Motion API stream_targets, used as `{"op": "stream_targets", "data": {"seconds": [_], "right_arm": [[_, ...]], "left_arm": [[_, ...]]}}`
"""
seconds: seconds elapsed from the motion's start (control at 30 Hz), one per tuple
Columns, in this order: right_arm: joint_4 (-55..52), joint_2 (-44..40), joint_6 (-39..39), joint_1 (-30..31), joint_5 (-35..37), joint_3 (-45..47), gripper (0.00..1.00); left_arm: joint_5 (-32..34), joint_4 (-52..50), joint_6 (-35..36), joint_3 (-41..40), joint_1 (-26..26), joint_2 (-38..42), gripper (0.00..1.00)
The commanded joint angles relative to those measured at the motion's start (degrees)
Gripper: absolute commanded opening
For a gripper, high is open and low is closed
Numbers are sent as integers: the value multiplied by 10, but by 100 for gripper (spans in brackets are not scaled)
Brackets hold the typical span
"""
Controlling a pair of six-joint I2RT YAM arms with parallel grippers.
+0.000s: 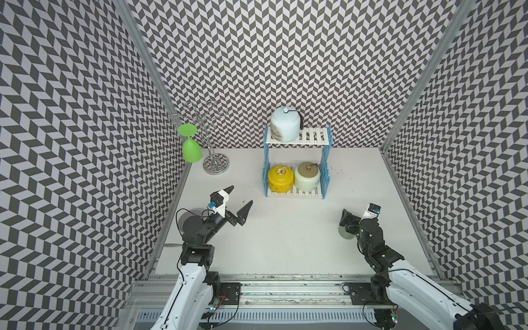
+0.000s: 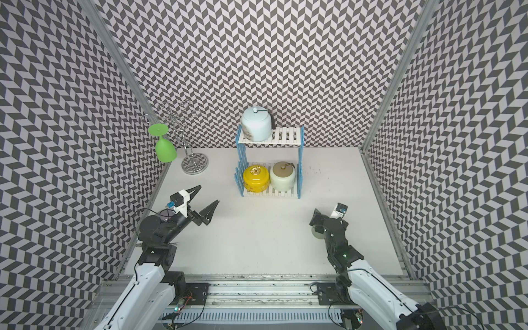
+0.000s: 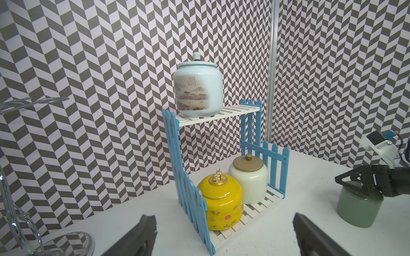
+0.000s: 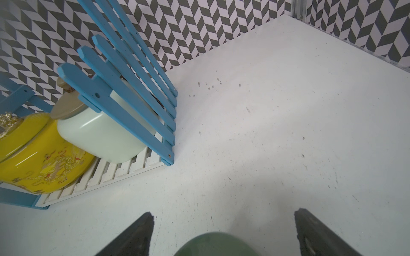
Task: Remove the tea canisters from the shelf
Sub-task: Place the tea canister at the center of the board.
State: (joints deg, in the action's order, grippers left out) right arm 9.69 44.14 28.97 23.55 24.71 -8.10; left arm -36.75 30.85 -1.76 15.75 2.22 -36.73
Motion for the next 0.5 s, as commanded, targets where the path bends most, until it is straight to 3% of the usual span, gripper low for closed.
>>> {"op": "stream_targets", "data": {"seconds": [0.0, 0.17, 0.47], "right_arm": [[31, -8, -7, 3, 0, -10, 100], [31, -22, -17, 2, -8, -13, 100], [24, -82, -95, 2, -31, -62, 99]], "left_arm": [[-3, 1, -1, 4, -2, 5, 100], [-1, -22, -7, 23, -3, 3, 100], [70, -134, 68, 92, 20, -22, 100]]}}
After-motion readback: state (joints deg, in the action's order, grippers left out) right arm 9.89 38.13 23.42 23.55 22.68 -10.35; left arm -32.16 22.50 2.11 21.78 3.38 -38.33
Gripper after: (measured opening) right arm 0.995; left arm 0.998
